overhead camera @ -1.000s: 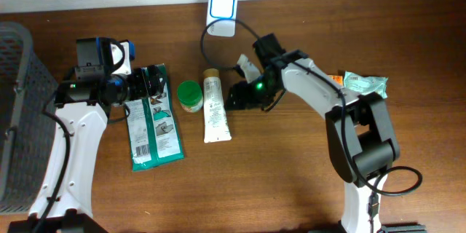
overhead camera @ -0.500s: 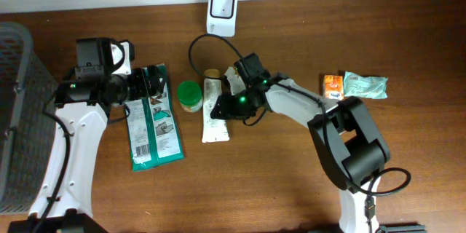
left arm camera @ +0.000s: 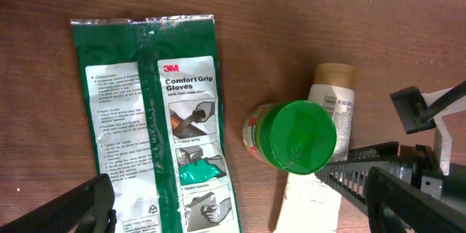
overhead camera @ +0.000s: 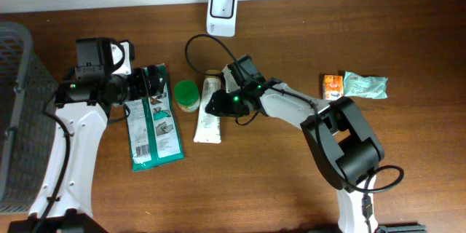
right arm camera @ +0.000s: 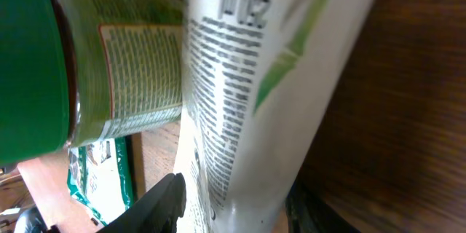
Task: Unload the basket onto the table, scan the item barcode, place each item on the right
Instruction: 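Reach the right gripper to the white gold-capped tube and grasp it, then lift the tube and hold it up to the scanner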
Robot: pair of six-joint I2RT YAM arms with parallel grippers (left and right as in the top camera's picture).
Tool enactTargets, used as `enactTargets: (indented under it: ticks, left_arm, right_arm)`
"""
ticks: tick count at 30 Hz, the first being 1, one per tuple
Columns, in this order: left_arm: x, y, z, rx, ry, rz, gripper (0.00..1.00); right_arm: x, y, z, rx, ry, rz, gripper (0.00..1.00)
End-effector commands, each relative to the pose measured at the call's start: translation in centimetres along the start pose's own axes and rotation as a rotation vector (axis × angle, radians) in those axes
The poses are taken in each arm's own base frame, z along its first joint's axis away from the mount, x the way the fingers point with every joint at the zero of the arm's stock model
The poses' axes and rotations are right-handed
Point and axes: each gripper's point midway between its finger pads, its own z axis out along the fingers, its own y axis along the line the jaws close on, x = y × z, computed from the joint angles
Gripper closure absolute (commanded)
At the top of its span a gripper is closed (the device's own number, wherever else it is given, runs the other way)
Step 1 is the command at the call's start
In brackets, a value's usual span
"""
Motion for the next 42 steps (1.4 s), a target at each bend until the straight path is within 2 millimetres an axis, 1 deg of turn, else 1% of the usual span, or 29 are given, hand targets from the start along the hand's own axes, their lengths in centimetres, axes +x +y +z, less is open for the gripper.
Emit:
enactTargets:
  ticks: [1,5,6,7,9,10,11,13,16,19,20,21,22,24,26,27,29,30,31,32,33,35,37,38,40,42]
  left_arm:
    - [-0.4,-0.2,-0.3,0.006,-0.012,0.019,0.01]
    - [-0.4,-0.2,-0.3,0.005,-0.012,0.019,0.01]
    - [-0.4,-0.2,-0.3,0.005,-0.012,0.019,0.01]
    - [-0.4,-0.2,-0.3,0.006,-0.012,0.019,0.01]
    - [-0.4,-0.2,-0.3,0.006,-0.012,0.019,0.01]
    - [-0.4,-0.2,-0.3,0.005,-0.012,0.019,0.01]
    - [-0.4,-0.2,-0.3,0.006,-0.012,0.019,0.01]
    - [-0.4,-0.2,-0.3,0.006,-0.012,0.019,0.01]
    - [-0.4,-0.2,-0.3,0.006,-0.012,0.019,0.01]
    - [-0.4,-0.2,-0.3,0.006,-0.012,0.019,0.01]
    - [-0.4,-0.2,-0.3,0.006,-0.012,0.019,0.01]
    - [-0.4,-0.2,-0.3,0.006,-0.012,0.019,0.01]
    - [-0.4,-0.2,-0.3,0.005,-0.012,0.019,0.01]
    - [-0.4,-0.2,-0.3,0.006,-0.012,0.019,0.00]
    - [-0.4,-0.2,-0.3,0.006,-0.012,0.019,0.01]
    - [-0.4,-0.2,-0.3,0.006,-0.012,0.019,0.01]
    - [-0.4,-0.2,-0.3,0.005,-0.012,0.019,0.01]
    - [-0.4,-0.2,-0.3,0.006,-0.012,0.019,0.01]
    - [-0.4,-0.2,-0.3,0.005,-0.012,0.019,0.01]
    - [-0.4,-0.2,-0.3,0.006,-0.012,0.019,0.01]
    - [-0.4,-0.2,-0.3,0.005,-0.012,0.019,0.00]
    - [-0.4,-0.2,-0.3,0.006,-0.012,0.019,0.01]
    - [-0.4,-0.2,-0.3,0.006,-0.012,0.019,0.01]
    - [-0.4,-0.2,-0.3,0.005,-0.012,0.019,0.01]
    - [-0.4,-0.2,-0.3,0.005,-0.012,0.019,0.01]
    - [-0.4,-0.2,-0.3,0.005,-0.012,0.019,0.01]
  right_arm:
    - [1.9,-1.4,1.8,0.024,0.059,0.032,0.62]
    - [1.9,-1.4,1.7,0.024,0.060,0.032,0.79]
    - [1.9,-1.4,1.7,0.023,0.060,0.033,0.85]
    - [2.0,-1.3,1.7,0.018,0.064,0.030,0.96]
    - [2.0,-0.8,1.3,-0.024,0.080,0.002,0.96]
    - [1.9,-0.5,0.8,-0.056,0.088,-0.037,0.96]
    - [1.6,-0.8,-0.1,-0.064,0.091,-0.048,0.96]
    - [0.8,-2.2,-1.9,-0.041,0.094,-0.097,0.96]
    - [0.1,-3.9,-4.2,-0.037,0.120,-0.259,0.96]
    - [-0.3,-5.2,-5.7,-0.027,0.133,-0.286,0.96]
    - [-0.7,-5.0,-6.3,-0.048,0.126,-0.274,0.96]
    - [-1.0,-4.6,-6.7,-0.078,0.118,-0.274,0.96]
    - [-1.5,-3.6,-7.7,-0.142,0.104,-0.286,0.96]
    - [-2.5,-1.7,-10.0,-0.248,0.065,-0.313,0.96]
    - [-3.0,0.1,-12.4,-0.324,0.036,-0.353,0.96]
    - [-3.0,1.6,-14.3,-0.369,0.017,-0.400,0.96]
    - [-2.8,3.1,-16.3,-0.379,0.000,-0.430,0.96]
    - [-2.7,4.2,-17.6,-0.391,-0.016,-0.448,0.96]
    - [-2.4,5.9,-19.1,-0.435,-0.036,-0.471,0.96]
    - [-2.3,6.7,-19.9,-0.462,-0.048,-0.485,0.96]
    - [-2.1,8.5,-21.9,-0.521,-0.081,-0.516,0.96]
    - [-1.5,11.0,-25.7,-0.622,-0.136,-0.555,0.96]
    - [-1.4,11.8,-28.0,-0.640,-0.168,-0.542,0.96]
    - [-1.3,12.1,-28.7,-0.649,-0.175,-0.543,0.96]
    - [-1.1,12.5,-29.7,-0.654,-0.189,-0.543,0.96]
    - [-0.9,12.8,-30.0,-0.664,-0.186,-0.533,0.96]
